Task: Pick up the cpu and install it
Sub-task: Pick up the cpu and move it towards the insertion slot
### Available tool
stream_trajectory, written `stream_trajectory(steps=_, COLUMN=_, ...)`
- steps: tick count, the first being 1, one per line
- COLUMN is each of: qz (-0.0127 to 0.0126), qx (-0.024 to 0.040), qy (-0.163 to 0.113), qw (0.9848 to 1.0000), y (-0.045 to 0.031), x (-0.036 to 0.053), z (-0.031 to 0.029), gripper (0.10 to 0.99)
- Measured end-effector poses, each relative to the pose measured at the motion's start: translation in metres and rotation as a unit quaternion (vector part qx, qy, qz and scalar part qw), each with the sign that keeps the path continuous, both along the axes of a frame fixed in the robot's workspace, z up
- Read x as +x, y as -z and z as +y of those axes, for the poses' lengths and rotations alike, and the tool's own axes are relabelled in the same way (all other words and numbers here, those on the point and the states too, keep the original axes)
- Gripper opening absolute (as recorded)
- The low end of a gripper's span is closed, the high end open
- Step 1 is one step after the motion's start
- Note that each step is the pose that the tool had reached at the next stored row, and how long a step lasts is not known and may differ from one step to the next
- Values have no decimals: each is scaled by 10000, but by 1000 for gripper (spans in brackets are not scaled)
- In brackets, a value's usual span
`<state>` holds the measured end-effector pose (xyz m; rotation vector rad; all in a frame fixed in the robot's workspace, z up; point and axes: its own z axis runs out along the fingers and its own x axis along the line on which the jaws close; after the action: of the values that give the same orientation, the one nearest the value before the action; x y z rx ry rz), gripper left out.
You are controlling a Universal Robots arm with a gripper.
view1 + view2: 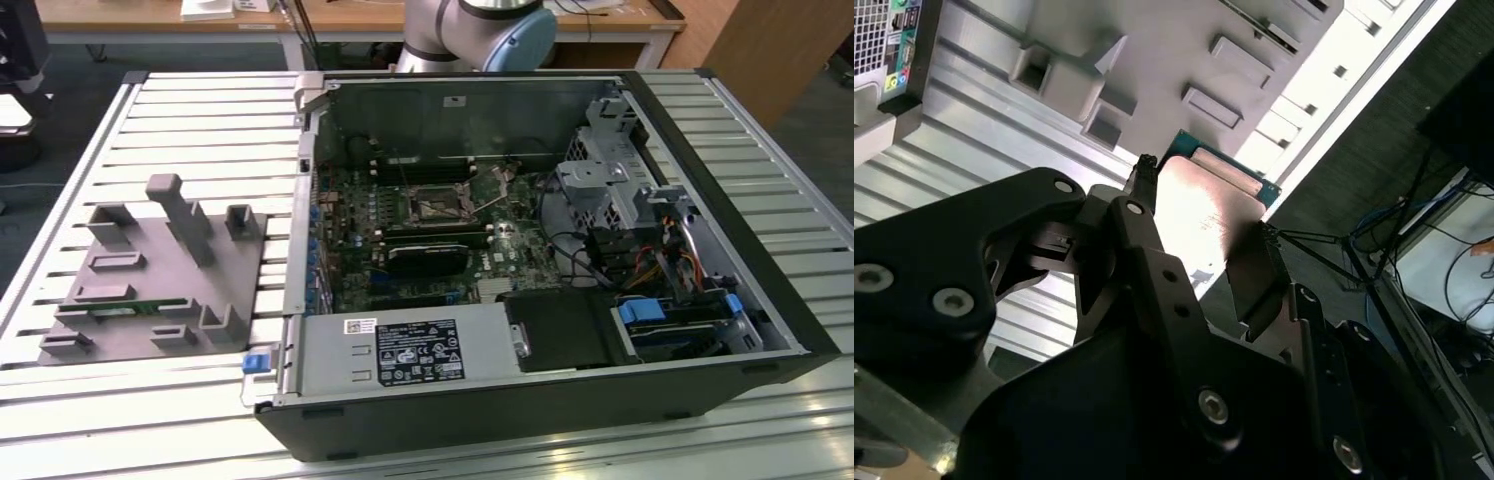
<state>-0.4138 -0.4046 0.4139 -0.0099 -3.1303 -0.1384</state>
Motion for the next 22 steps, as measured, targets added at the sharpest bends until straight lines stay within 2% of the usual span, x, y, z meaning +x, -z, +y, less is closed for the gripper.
stream_trajectory(steps=22, qz=0, qx=0, qy=-1, qw=10000, y=0, x=94, z=0, gripper=529)
